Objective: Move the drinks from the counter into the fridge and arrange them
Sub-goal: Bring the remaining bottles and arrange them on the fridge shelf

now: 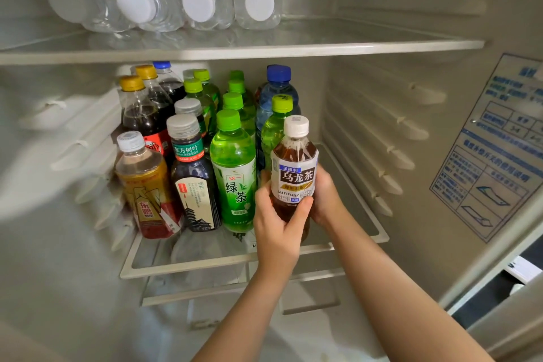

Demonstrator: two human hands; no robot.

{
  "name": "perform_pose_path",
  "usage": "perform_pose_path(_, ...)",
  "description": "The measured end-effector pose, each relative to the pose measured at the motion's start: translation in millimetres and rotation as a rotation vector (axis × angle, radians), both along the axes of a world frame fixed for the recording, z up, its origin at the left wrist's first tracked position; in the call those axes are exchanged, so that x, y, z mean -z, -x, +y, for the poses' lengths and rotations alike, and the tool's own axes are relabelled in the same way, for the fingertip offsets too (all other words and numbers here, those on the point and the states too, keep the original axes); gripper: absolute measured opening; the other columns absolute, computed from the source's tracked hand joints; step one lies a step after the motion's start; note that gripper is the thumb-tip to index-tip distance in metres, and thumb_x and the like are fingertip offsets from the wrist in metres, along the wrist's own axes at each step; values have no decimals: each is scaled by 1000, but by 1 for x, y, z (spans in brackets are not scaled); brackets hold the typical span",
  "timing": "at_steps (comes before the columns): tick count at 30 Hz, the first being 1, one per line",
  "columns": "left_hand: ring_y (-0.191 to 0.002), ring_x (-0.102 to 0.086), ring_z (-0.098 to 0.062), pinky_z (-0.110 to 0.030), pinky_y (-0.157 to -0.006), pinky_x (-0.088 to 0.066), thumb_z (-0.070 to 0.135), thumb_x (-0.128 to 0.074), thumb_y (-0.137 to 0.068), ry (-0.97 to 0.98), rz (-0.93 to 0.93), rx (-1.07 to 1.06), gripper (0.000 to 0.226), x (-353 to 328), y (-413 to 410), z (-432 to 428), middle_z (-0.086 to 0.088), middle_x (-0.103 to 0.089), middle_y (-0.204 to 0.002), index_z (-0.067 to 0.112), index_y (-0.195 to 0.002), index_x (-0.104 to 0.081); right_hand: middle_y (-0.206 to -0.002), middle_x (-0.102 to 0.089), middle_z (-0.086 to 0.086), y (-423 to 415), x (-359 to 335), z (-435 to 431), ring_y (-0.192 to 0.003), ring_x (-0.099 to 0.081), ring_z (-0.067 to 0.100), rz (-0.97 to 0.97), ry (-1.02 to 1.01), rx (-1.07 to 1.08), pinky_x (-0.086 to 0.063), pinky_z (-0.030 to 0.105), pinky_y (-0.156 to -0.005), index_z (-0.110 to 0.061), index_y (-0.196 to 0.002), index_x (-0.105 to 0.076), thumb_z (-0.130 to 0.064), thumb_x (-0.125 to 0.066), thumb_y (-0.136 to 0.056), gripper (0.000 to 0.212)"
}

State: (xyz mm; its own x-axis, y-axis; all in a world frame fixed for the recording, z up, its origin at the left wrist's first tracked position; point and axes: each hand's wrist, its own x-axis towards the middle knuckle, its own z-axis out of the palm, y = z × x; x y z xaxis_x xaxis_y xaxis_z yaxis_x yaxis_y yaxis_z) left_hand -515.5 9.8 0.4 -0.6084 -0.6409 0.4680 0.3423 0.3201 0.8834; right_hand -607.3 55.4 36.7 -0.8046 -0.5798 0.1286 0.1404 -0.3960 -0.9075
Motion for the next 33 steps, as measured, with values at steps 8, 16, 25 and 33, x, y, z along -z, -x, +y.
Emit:
perform_pose_path(8,-99,-64,-5,-20,-81,-51,43,-72,-73,-63,50,-55,63,1,-5,-1,6,-66,-110,9,-123,-52,-97,-69,9,0,-1,-4,-93,-63,22,87,-16,53,-51,32,-81,-8,-100,-66,-21,-51,-84,26)
perform_pose_path(16,-127,-50,-11,-42,-104,-44,32,-78,-69,15,-135,-58,86,20,-19,-7,1,-53,-137,16,-142,-37,-112,-68,13,-7,2,-2,-110,-61,31,131,-117,130,-46,44,-98,-12,-110,-68,-28,-49,-90,32)
perform_pose_path(25,-121,-53,-13,-43,-98,-47,31,-72,-74,80,-182,-67,69,19,-34,-9,3,-57,-130,17,-136,-45,-110,-63,-8,-43,21,8,-105,-59,5,141,-140,427,-48,28,-89,-21,-111,-60,-43,-50,-85,35)
perform_pose_path(33,-118,-56,-10,-41,-96,-50,37,-71,-72,69,-227,-57,70,19,-49,-20,7,-59,-127,24,-136,-45,-114,-60,0,-57,29,-2,-111,-56,15,227,-251,525,-44,46,-100,-19,-108,-62,-40,-56,-82,34)
